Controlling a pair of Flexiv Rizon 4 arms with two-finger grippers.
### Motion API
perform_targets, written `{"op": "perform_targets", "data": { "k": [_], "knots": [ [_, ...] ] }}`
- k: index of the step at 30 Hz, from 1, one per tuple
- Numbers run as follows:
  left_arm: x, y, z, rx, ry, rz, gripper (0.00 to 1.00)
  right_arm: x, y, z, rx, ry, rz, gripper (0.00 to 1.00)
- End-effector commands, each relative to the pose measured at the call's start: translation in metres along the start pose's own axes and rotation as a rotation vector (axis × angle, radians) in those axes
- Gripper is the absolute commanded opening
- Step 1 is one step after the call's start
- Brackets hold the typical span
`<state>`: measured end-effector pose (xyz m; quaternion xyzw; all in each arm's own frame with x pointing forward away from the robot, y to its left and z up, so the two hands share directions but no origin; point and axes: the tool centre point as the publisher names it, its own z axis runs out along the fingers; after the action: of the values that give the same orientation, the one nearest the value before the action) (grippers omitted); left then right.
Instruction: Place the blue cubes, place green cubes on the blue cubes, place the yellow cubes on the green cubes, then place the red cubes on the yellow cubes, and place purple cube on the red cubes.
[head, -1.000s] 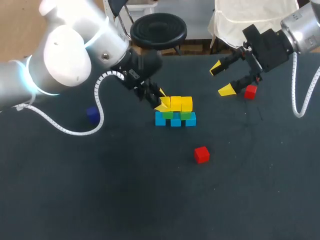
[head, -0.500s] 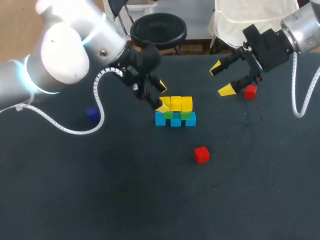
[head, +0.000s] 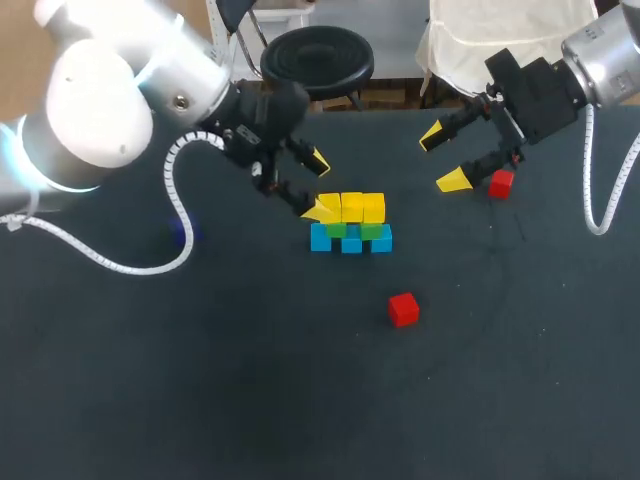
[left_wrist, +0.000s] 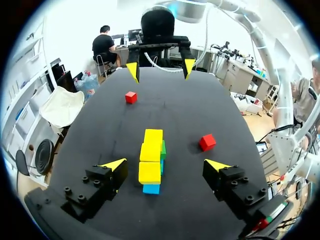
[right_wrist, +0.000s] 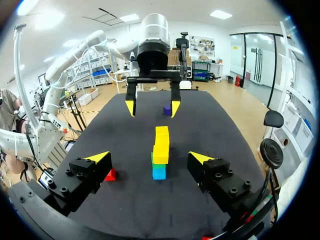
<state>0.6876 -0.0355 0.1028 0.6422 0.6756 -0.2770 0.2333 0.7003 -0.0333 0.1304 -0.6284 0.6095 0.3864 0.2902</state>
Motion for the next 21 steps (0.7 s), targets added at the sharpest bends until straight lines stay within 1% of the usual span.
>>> {"op": "perform_targets", "data": {
  "k": [1,6,13,17,20,21],
  "knots": [
    [0.006,-0.009,-0.014,-0.024,-0.029,-0.013,1.00,0.000,0.000,0.000,0.001,-0.001,-0.001,1.00],
    [0.005,-0.007,-0.024,-0.030,-0.059,-0.030,1.00,0.000,0.000,0.000,0.001,-0.001,-0.001,1.00],
    [0.009,0.002,-0.033,-0.040,-0.103,-0.050,1.00,0.000,0.000,0.000,0.001,-0.001,-0.001,1.00],
    [0.014,0.010,-0.036,-0.017,-0.149,-0.051,1.00,0.000,0.000,0.000,0.001,-0.001,-0.001,1.00],
    [0.019,0.017,-0.040,0.001,-0.166,-0.049,1.00,0.000,0.000,0.000,0.001,-0.001,-0.001,1.00],
    [0.020,0.019,-0.041,0.010,-0.156,-0.037,1.00,0.000,0.000,0.000,0.001,-0.001,-0.001,1.00]
  ]
}}
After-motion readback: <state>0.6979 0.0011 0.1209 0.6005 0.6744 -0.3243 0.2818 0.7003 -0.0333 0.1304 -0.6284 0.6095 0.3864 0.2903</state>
